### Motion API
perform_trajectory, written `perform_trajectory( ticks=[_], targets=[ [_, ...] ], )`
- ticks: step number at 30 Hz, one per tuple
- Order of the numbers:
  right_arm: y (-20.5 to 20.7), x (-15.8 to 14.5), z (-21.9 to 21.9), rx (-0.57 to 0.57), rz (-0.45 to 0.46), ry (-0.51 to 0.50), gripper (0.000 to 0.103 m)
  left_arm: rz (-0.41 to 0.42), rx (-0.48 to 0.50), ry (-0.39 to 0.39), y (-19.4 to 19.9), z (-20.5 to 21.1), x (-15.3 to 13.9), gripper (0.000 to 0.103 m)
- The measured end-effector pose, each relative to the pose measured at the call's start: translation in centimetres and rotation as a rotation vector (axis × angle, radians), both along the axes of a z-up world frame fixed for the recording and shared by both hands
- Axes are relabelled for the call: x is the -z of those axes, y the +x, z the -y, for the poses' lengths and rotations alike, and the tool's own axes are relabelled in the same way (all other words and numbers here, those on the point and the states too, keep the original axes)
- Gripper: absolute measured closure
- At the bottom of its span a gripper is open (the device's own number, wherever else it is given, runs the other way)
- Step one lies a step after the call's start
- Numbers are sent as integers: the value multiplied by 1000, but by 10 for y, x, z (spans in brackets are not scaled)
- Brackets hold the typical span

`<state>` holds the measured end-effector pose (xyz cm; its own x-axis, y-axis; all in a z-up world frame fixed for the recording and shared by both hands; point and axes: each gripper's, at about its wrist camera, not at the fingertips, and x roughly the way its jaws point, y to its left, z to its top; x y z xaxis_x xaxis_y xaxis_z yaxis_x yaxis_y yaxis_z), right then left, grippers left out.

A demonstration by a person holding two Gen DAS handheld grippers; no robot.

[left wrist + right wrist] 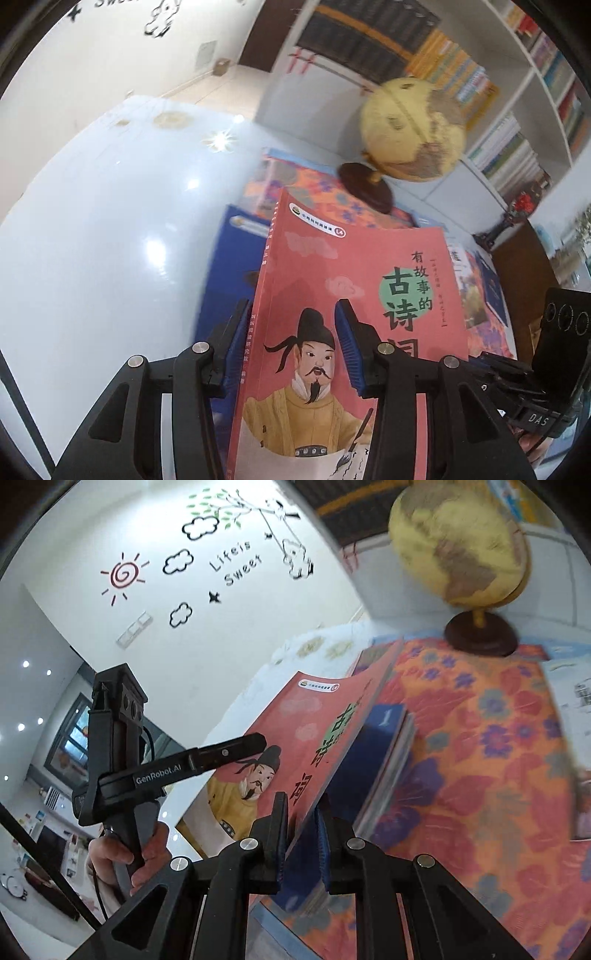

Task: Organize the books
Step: 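Carry the red book with the left gripper onto the stack by the globe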

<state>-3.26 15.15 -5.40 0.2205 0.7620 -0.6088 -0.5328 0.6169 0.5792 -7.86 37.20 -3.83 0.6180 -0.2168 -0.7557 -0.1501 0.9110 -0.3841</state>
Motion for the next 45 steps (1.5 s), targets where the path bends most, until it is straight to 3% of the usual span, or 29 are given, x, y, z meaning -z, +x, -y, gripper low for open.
perform_trajectory(
  ticks=[6,17,42,44,45],
  targets=[
    [15,25,-6,5,-63,-3,89,-20,8,-12,1,-9,18,61],
    [21,42,-15,-10,-100,-15,89,-19,-18,9,1,-19,26,61],
    [18,39,-17,30,-97,-77,83,-50,-41,99,9,-16,32,56],
    [19,38,-14,55,-111,-84,79,-65,-51,110,10,-16,36,56],
    [19,38,-11,70,-113,-93,69,-70,-54,115,11,-16,38,55]
  ],
)
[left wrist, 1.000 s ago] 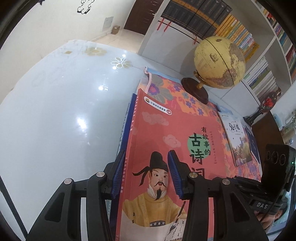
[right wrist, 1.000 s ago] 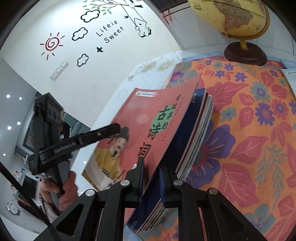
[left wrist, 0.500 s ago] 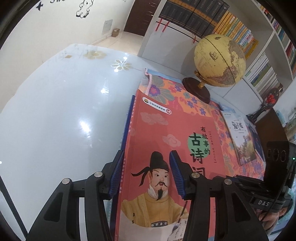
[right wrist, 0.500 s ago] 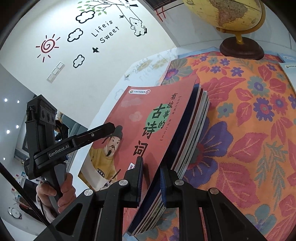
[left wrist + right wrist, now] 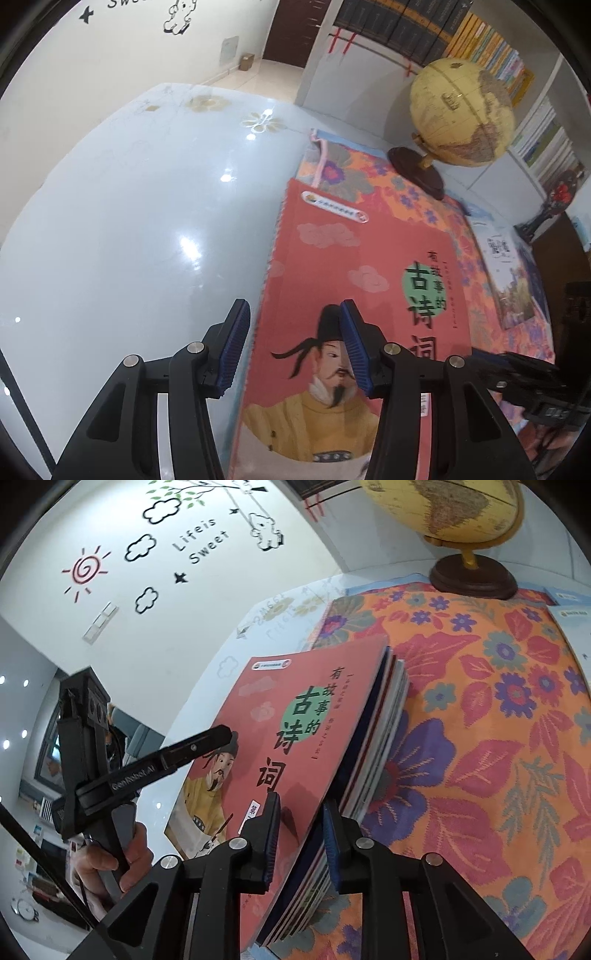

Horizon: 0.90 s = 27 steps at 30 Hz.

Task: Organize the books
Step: 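Carry the red book with the left gripper onto the stack by the globe, then open the left gripper and move it back over the pile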

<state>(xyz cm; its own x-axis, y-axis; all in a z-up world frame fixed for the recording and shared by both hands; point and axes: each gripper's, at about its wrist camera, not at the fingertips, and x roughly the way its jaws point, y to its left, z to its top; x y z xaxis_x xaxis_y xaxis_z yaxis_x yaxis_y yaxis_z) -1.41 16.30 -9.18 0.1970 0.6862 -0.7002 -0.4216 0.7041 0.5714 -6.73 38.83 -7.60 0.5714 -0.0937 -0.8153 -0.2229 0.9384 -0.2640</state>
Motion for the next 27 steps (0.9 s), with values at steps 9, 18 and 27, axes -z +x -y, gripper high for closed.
perform_trajectory(
  ticks=[9,18,27],
  targets=[
    [-5,-2,-1,-7,9,-20,54,18,14,6,4,5,-1,55],
    [-7,7,-9,-41,-20,-7,50,20,4,10,9,5,-2,53],
    [12,-47,68,62,102,123,50,75,-73,87,6,24,-52,52]
  ],
)
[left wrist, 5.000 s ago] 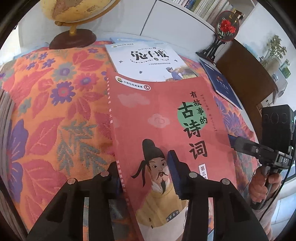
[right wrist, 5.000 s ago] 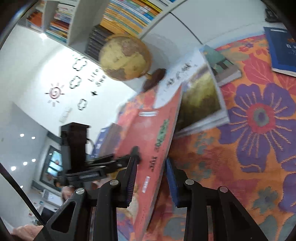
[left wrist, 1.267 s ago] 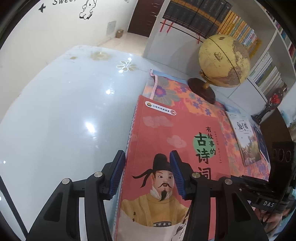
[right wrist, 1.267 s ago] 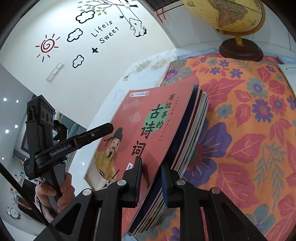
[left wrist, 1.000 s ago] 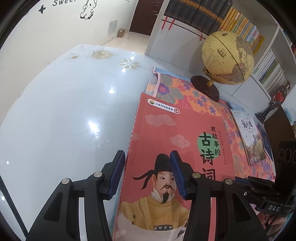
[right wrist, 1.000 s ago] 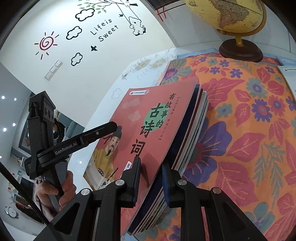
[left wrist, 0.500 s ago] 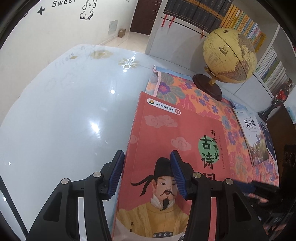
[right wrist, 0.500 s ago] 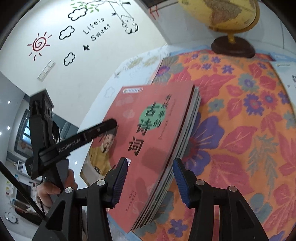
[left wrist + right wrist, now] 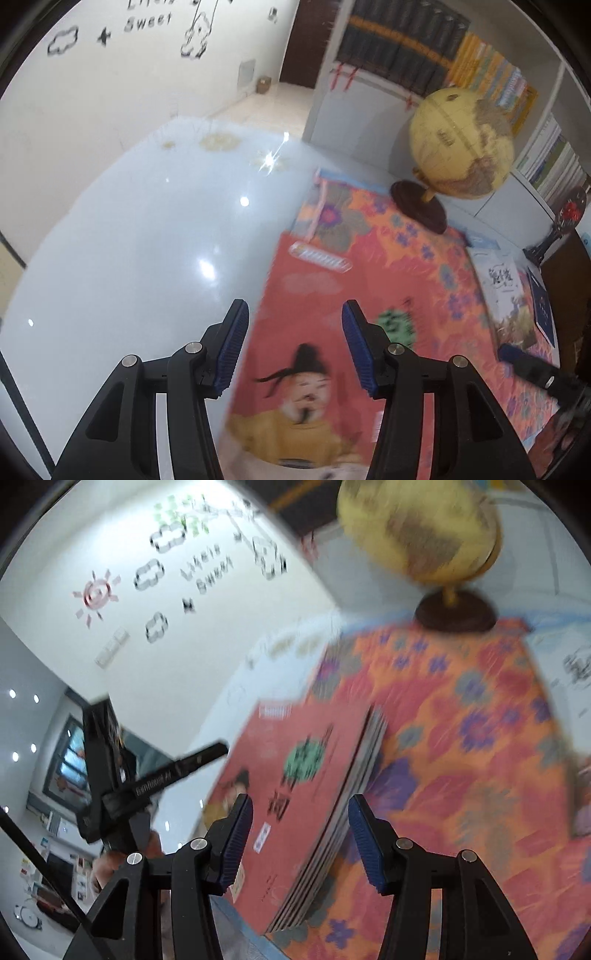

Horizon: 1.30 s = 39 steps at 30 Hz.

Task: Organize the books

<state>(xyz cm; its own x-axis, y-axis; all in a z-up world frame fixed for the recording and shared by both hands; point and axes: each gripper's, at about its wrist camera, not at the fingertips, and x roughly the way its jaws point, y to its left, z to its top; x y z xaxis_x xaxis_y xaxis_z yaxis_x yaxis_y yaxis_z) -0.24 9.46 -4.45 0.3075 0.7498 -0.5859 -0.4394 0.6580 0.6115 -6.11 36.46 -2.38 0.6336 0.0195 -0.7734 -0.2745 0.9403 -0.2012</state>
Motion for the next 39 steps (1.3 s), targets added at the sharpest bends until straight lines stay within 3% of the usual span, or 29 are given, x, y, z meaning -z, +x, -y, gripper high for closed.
perform_trajectory(
  ticks=[5,10,14,19,22,25,26,29,35,39],
  targets=[
    [16,-18,85,120,47,16,50,44,89,-11,26,60,-28,41],
    [39,-13,171,259,37,-11,50,30,215,-50,68,147,-24,41],
    [59,2,219,341,23,-124,50,-39,295,-132,113,226,11,41],
    [79,42,263,415,-71,-186,50,-144,329,-148,146,291,63,41],
    [89,64,274,419,-117,-171,50,-168,320,-153,147,305,89,42],
    [95,81,278,412,-154,-179,50,-143,351,-53,143,316,86,39],
    [96,87,277,415,-172,-186,50,-136,354,-78,143,314,87,33],
    [96,92,278,418,-155,-145,50,-119,356,-157,143,304,88,31],
    [93,89,271,390,-155,-137,47,-136,400,-186,147,303,88,30],
    [91,88,256,237,-194,-143,47,-174,459,-218,152,291,87,29]
  ],
)
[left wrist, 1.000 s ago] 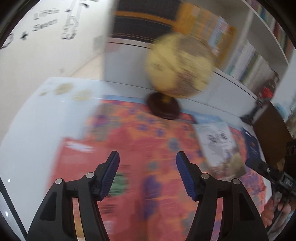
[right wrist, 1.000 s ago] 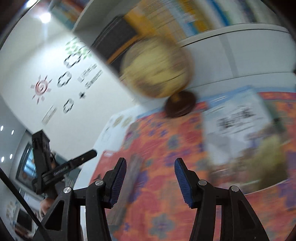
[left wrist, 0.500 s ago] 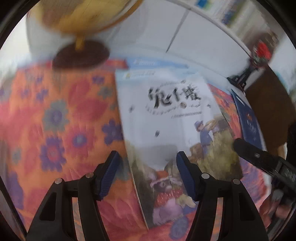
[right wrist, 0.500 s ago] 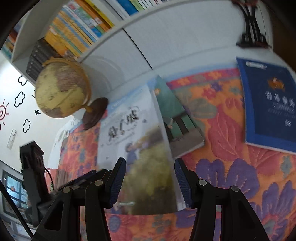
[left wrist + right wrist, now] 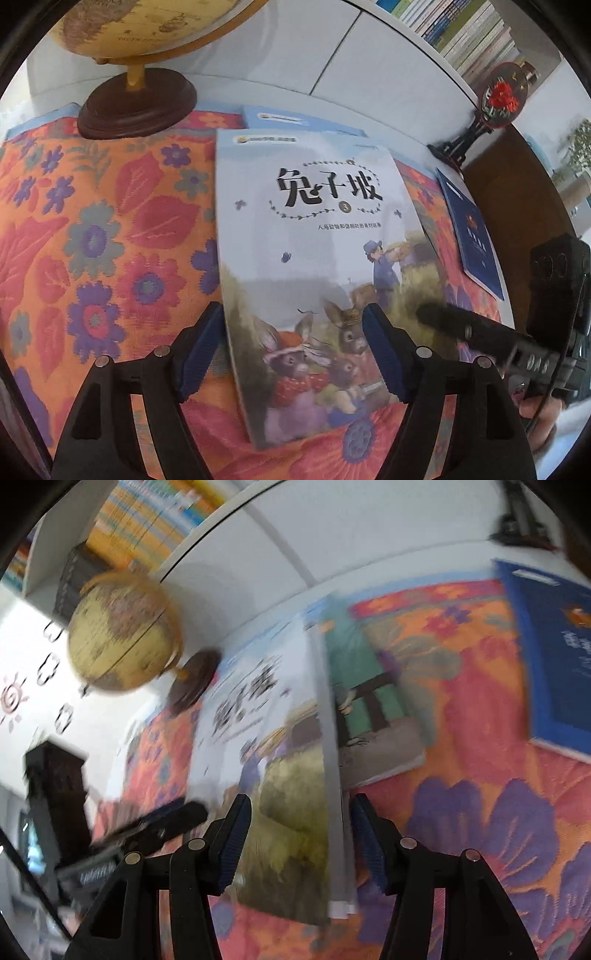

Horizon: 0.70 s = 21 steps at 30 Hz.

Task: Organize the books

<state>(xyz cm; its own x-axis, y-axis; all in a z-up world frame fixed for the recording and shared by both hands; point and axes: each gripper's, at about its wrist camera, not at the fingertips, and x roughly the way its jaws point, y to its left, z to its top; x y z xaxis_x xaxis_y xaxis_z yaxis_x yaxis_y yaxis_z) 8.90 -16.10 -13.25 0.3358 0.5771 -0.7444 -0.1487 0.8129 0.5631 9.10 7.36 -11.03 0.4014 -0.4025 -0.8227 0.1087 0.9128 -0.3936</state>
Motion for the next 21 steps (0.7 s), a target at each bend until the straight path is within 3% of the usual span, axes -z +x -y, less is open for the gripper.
perform_trajectory(
  ticks=[2,7,11,13,15,21],
  targets=[
    [-7,-1,-1,-79,-4,2,47,-22,48,-25,0,-6,0,29],
    [-2,19,29,0,-44,242,48,-47,22,-184,4,-28,7,29],
    [-3,18,27,38,-20,242,47,-43,2,-241,6,-36,11,29],
    [-4,18,28,52,-14,238,51,-49,-4,-233,5,-35,9,31],
    [-5,17,30,51,-31,246,61,-69,-10,-208,1,-36,6,31],
    [-6,-1,16,-42,-11,299,63,-37,-4,-139,-9,-40,-22,31]
  ],
)
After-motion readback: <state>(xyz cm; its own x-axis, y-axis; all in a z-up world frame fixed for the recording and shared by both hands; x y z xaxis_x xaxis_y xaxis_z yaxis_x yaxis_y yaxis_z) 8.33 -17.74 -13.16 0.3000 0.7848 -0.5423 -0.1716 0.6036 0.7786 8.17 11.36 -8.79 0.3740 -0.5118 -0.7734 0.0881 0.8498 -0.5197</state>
